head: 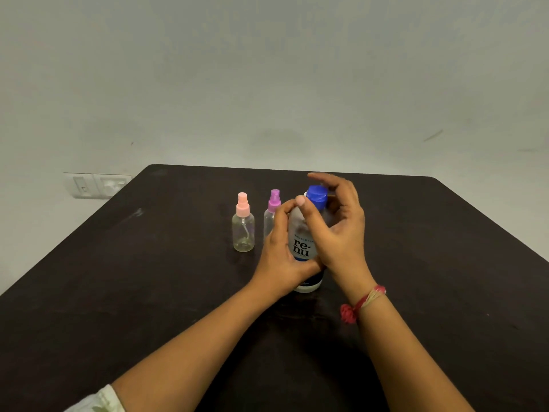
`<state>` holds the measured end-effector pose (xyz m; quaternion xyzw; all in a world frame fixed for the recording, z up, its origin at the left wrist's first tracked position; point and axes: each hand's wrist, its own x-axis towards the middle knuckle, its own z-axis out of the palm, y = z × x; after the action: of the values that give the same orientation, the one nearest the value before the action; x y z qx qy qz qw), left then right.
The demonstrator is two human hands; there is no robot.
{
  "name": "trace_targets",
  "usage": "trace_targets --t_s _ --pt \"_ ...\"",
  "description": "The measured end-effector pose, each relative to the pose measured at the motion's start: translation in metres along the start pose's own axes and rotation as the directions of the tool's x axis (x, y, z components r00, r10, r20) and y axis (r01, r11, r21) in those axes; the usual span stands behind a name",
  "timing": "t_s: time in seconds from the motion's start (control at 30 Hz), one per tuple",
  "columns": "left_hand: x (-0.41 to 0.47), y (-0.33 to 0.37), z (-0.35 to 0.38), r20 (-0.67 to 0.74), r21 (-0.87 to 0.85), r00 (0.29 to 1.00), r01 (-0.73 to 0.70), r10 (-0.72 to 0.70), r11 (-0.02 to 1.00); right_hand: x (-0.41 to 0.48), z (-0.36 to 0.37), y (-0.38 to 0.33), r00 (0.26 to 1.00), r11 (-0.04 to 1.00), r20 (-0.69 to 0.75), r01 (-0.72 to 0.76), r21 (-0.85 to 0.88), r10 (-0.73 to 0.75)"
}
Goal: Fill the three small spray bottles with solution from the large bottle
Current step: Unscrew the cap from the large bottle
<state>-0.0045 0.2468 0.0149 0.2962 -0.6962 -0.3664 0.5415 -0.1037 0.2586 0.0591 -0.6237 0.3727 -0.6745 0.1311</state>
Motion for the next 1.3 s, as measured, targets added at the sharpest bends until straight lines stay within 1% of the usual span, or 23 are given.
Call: trace_targets --t_s 0.17,0.2,0.27,0.33,0.47,0.67,0.77,0.9,0.97,1.07,1.2,1.3 --pt "-0.0012 0.0010 0.0008 -0.011 -0.002 1.000 -0.001 0.001 1.000 -0.0019 -0.0034 0.0014 0.996 0.978 0.082 -0.049 0.205 0.033" --pt "-0.0009 0.0011 0.0009 -0.014 0.000 1.000 -0.003 0.003 1.000 -0.0010 -0.0044 0.0014 0.995 0.977 0.089 -0.053 0.205 0.036" --pt "-0.0001 0.0009 0.0007 -0.015 0.009 1.000 -0.007 0.007 1.000 -0.0003 -0.0041 -0.0011 0.996 0.989 0.084 -0.031 0.147 0.019" --pt "0.0007 0.0006 0.0003 -0.010 0.030 1.000 -0.010 0.011 1.000 -0.0008 -0.0017 -0.0032 0.999 0.998 0.040 0.002 0.065 -0.004" --pt "-0.0006 -0.0015 0.0008 0.008 0.042 1.000 0.010 -0.010 0.999 -0.0020 0.0014 -0.0010 0.999 0.999 -0.044 -0.005 0.036 0.007" --pt "-0.0004 -0.0003 -0.0001 0.000 0.015 1.000 0.008 -0.008 1.000 -0.0040 0.0007 -0.0030 1.000 0.999 -0.022 0.001 0.055 0.000" --pt "-0.0015 0.0016 0.0004 -0.010 0.016 1.000 0.010 -0.009 1.000 -0.0040 -0.0017 -0.0030 1.000 0.997 0.006 -0.018 0.078 0.018" --pt "-0.0009 -0.0009 0.0003 0.002 0.027 1.000 0.011 -0.012 1.000 -0.0026 0.0002 -0.0054 1.000 1.000 -0.024 -0.007 0.002 0.007" --pt "-0.0005 -0.0008 0.0002 0.014 0.015 1.000 0.018 -0.019 1.000 -0.0013 0.0019 -0.0049 0.999 1.000 -0.039 0.006 -0.004 -0.006" --pt "-0.0008 -0.0001 0.0006 0.008 0.003 1.000 0.021 -0.021 1.000 -0.0021 0.0015 -0.0058 1.000 0.999 -0.024 -0.019 0.046 0.020" --pt "-0.0018 0.0017 0.0011 -0.004 -0.005 1.000 0.008 -0.008 1.000 -0.0029 -0.0023 -0.0037 0.998 0.991 0.035 -0.062 0.122 0.058" --pt "-0.0011 0.0016 0.0010 -0.009 0.010 1.000 0.006 -0.006 1.000 -0.0029 -0.0032 -0.0042 0.998 0.997 0.045 -0.042 0.061 0.039"
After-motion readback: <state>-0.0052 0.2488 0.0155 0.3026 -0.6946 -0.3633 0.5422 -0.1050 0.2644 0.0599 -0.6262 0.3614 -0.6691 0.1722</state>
